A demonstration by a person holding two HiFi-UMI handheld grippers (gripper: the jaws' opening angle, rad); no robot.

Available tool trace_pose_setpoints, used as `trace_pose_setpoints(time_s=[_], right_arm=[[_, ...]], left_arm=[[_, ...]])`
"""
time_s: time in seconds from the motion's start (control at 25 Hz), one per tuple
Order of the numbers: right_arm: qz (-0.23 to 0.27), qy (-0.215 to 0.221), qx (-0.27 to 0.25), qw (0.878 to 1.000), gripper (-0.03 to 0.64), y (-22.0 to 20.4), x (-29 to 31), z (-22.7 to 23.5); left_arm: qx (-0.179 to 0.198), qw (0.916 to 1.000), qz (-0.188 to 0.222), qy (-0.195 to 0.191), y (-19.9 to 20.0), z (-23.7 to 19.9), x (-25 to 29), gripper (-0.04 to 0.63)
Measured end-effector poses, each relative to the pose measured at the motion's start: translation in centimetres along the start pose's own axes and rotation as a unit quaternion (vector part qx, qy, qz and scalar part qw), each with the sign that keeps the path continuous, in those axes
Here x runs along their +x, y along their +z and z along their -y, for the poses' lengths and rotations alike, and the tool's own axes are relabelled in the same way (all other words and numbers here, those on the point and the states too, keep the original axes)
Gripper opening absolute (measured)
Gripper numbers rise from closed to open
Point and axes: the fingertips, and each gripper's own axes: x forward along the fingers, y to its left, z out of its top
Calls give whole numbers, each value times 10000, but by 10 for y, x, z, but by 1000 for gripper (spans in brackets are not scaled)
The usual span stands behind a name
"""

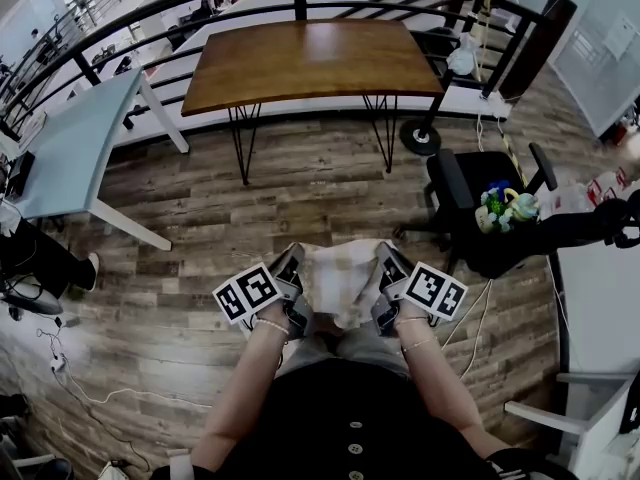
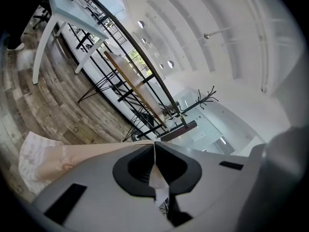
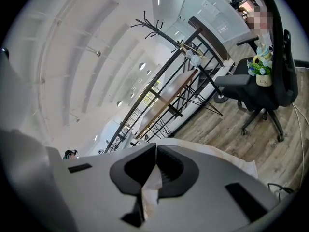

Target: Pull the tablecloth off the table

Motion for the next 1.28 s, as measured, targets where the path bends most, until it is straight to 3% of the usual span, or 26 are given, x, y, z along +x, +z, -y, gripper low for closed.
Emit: trace_pose_setpoints(time_s=[1.28], right_arm=[[-110, -67, -197, 9997, 28, -13, -4, 1]], left_arm=[[-76, 10000, -34, 8, -6, -4, -9, 17]])
